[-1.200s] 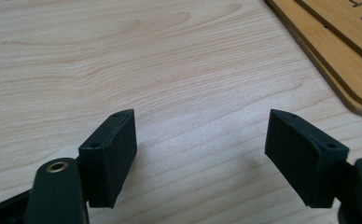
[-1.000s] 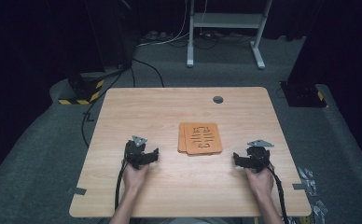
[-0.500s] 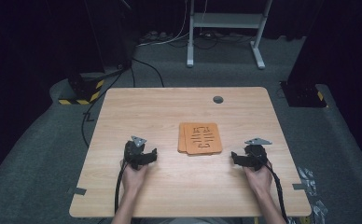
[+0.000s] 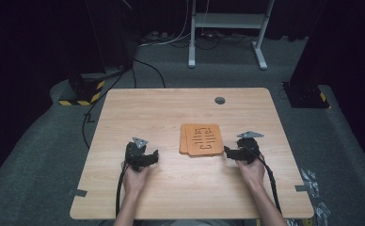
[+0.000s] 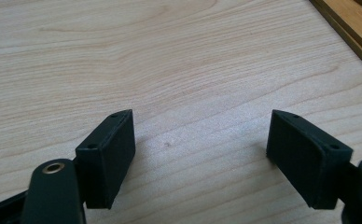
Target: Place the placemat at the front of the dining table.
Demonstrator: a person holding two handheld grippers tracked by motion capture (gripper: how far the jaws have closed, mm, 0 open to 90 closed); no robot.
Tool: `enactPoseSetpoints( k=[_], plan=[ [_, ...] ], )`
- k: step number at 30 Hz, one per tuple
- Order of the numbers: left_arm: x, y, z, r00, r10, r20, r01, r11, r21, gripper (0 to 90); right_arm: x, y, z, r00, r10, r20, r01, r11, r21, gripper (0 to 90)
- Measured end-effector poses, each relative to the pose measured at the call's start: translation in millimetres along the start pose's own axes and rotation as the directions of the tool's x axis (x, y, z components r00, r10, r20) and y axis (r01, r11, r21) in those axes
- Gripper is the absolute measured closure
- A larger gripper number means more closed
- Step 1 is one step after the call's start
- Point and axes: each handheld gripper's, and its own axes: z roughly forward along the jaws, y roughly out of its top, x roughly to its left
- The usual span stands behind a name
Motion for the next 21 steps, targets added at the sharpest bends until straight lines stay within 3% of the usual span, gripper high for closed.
enactPoseSetpoints(
  k=[8,21],
  plan=[
    [0.0,0.0,0.0,1.0000,0.000,0.000,0.000,1.0000,0.000,23.5,9.9,3.6,9.2,0.9998,-0.020,0.002,0.020,1.000,-0.003,21.2],
    [0.0,0.0,0.0,1.0000,0.000,0.000,0.000,1.0000,0.000,23.5,6.2,4.2,9.0,0.9998,-0.012,0.016,0.012,1.000,-0.003,21.7]
  ],
)
